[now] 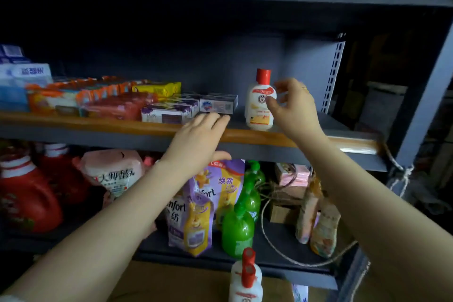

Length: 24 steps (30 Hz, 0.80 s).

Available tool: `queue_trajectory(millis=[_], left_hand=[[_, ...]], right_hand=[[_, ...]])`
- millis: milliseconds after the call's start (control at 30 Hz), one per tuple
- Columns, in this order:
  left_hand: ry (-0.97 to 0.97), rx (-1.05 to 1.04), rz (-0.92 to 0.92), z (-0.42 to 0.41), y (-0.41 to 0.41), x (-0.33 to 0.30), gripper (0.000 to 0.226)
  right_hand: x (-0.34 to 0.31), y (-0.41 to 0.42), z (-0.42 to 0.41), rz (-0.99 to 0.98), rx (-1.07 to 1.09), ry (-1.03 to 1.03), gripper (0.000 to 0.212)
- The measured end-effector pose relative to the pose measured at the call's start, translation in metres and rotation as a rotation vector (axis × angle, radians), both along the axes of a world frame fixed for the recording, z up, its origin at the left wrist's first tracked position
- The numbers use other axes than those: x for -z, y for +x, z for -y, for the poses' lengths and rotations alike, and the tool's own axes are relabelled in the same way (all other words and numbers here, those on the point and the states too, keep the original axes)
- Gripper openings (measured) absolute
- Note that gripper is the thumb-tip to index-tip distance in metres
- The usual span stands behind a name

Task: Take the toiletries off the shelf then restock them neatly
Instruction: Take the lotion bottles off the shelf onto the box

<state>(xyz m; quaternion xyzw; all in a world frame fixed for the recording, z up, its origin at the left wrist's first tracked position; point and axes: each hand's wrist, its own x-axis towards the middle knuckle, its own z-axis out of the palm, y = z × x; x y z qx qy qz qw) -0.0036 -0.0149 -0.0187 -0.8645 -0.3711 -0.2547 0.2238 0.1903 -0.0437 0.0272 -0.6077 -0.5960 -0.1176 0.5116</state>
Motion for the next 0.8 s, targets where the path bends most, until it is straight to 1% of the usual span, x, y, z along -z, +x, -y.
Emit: queue_trajectory(millis=[67,167,267,400,467,533,600,667,733,800], left_hand=[[0.033,-0.011,-0.042,0.002,-0.001,0.001,0.090],[0.131,-0.009,0.017,-0.005,0.002,0.009,0.090],[0.160,0.016,0.045,-0.006,0.003,0.011,0.089],[0.164,0.046,0.079,-0.008,0.000,0.012,0.087],[0.114,0.081,0.098,-0.005,0.001,0.010,0.085],[0.003,0.117,0.130,-0.003,0.002,0.008,0.084],[-0.159,0.132,0.222,-0.004,0.000,0.006,0.085],[-0.275,0.198,0.446,0.002,-0.001,0.002,0.085],[-0.320,0.272,0.695,0.015,0.000,-0.005,0.080],[-0.334,0.363,0.862,0.029,0.003,-0.010,0.065]], right_hand=[[-0.005,0.006,-0.016,-0.051,0.052,-0.087,0.047],[-0.011,0.008,-0.028,-0.137,0.053,-0.213,0.055],[-0.016,0.009,-0.037,-0.167,0.025,-0.295,0.052],[-0.018,0.001,-0.041,-0.043,0.014,-0.345,0.041],[-0.017,-0.005,-0.037,-0.038,-0.045,-0.359,0.037],[-0.017,-0.008,-0.027,-0.088,-0.172,-0.298,0.027],[-0.017,-0.009,-0.011,-0.273,-0.417,-0.185,0.014],[-0.016,-0.006,0.003,-0.453,-0.646,-0.118,0.009],[-0.013,-0.003,0.012,-0.572,-0.860,-0.125,0.016],[-0.008,-0.005,0.016,-0.631,-1.033,-0.153,0.030]])
